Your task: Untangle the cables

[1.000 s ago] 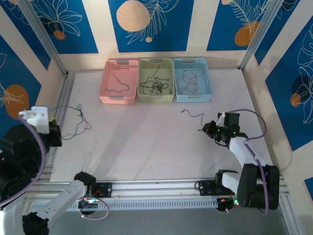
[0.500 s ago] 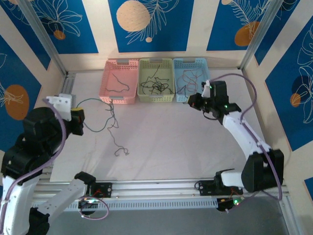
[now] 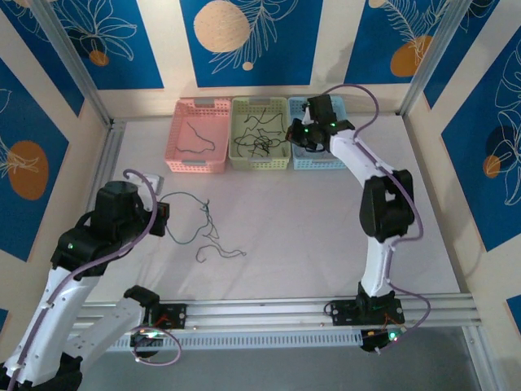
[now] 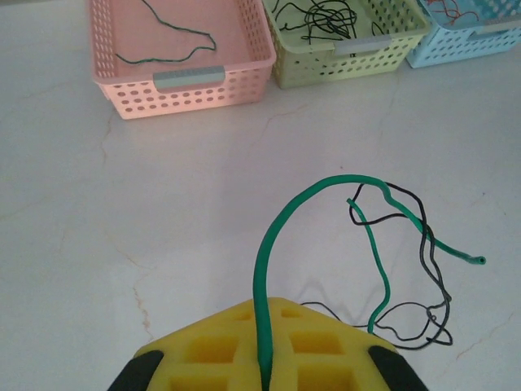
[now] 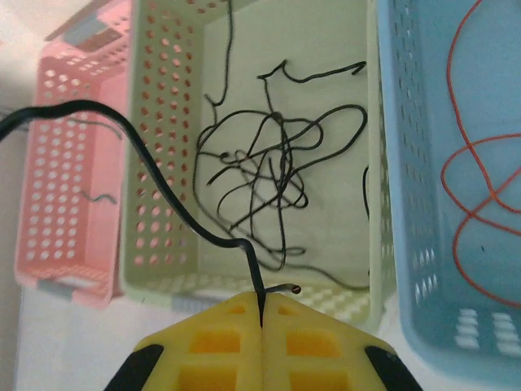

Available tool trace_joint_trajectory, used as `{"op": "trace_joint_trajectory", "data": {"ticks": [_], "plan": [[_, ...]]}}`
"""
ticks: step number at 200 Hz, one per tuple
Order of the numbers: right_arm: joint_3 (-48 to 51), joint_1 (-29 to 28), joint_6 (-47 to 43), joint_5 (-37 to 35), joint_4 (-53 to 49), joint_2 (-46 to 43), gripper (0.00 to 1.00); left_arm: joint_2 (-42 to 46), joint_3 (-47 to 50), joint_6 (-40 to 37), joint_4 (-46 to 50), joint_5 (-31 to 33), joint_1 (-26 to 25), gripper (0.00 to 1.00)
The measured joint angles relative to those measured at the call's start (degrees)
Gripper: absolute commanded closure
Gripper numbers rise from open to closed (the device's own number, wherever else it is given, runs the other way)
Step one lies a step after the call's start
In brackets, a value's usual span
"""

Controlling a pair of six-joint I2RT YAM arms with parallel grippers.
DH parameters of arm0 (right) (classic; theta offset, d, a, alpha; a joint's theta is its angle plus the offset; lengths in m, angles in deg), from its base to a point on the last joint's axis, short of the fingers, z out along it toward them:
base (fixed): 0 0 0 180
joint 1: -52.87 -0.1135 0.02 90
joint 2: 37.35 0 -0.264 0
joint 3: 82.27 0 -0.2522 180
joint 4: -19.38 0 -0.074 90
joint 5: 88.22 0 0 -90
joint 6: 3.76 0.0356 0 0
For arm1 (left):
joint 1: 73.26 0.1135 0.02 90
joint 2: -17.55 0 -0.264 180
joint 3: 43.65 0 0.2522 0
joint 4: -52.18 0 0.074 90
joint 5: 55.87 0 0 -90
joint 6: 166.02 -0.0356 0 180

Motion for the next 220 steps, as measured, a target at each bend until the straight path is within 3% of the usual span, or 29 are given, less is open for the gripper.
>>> {"op": "trace_joint_trajectory", "data": {"ticks": [25,49,59,108,127,151,192,220], "plan": [[-8.52,-0.13,2.58,-0.33,-3.21,8.57,0.96,0.09,0.15,0.59,-0.66,-1.11,0.00,1.00],[-15.67,-0.20,4.63,-0.33,-6.60,14.64,0.67,0.46,0.48,0.98,-0.94,-1.70,0.00,1.00],[-18.12,-0.26,4.70,-0.28,-8.00,16.26,0.60,0.44,0.72,1.03,-1.22,-2.08,0.00,1.00],[-19.08,-1.01,4.33,-0.48,-10.97,14.49,0.56,0.44,2.16,1.51,-2.40,-2.75,0.00,1.00],[-11.30,-1.64,3.13,-0.66,-9.11,7.76,0.56,0.39,2.82,2.32,-2.93,-3.58,0.00,1.00],[4.44,-3.37,0.63,0.59,-4.00,-7.37,0.56,0.42,3.21,3.19,-3.50,-4.61,0.00,1.00],[32.44,-8.79,-5.42,9.64,13.25,-34.01,0.48,0.50,3.26,4.04,-3.89,-5.11,0.00,1.00],[51.36,-13.77,-10.03,15.96,26.47,-42.34,0.43,1.31,3.23,4.48,-3.87,-5.77,0.00,1.00]]}}
